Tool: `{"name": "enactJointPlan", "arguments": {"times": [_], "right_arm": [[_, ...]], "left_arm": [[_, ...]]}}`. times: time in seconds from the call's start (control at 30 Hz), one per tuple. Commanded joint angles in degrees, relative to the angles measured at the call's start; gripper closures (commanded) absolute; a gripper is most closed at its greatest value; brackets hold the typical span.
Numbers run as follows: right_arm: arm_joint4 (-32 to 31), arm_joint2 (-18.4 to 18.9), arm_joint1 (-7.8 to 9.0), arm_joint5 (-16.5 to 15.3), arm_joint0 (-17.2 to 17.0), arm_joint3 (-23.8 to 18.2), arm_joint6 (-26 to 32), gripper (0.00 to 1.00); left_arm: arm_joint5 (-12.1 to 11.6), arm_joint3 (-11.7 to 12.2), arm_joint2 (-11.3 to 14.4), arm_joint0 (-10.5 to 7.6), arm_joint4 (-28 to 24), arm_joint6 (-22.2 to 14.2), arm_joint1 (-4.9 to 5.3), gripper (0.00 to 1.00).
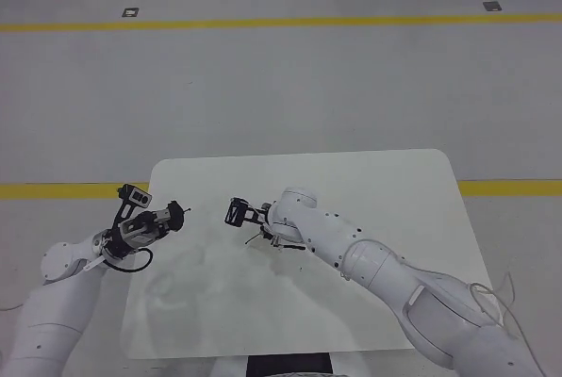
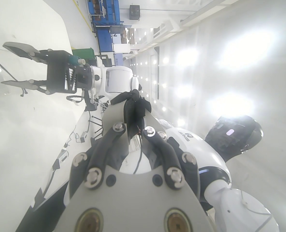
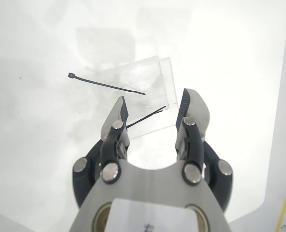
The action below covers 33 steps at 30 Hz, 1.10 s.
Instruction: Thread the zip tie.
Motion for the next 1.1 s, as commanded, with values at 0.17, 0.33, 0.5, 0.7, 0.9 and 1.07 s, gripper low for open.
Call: {"name": "enactJointPlan", "arguments": {"times": [0.17, 0.33, 0.5, 0.7, 0.9, 1.07], "right_arm": [[0.93, -2.37, -1.16, 0.03, 0.93, 1.51, -0.36, 0.58], [2.6, -4.53, -1.9, 0.03, 2.04, 3.13, -0.61, 0.57], [4.44, -6.27, -2.55, 0.03, 3.2, 4.68, -1.04, 0.57], [5.95, -8.16, -3.3, 0.03, 4.35, 6.2, -1.79, 0.62], [7.32, -9.88, -3.94, 0.03, 5.37, 7.73, -2.46, 0.66], [8.35, -10.99, -4.34, 0.03, 6.16, 8.75, -3.05, 0.67]], "left_arm": [[0.0, 0.0, 0.0, 0.0, 0.0, 0.0, 0.0, 1.0], [0.0, 0.0, 0.0, 0.0, 0.0, 0.0, 0.0, 1.0], [0.0, 0.0, 0.0, 0.0, 0.0, 0.0, 0.0, 1.0], [0.0, 0.0, 0.0, 0.0, 0.0, 0.0, 0.0, 1.0], [0.0, 0.0, 0.0, 0.0, 0.0, 0.0, 0.0, 1.0], [0.0, 0.0, 0.0, 0.0, 0.0, 0.0, 0.0, 1.0]]}}
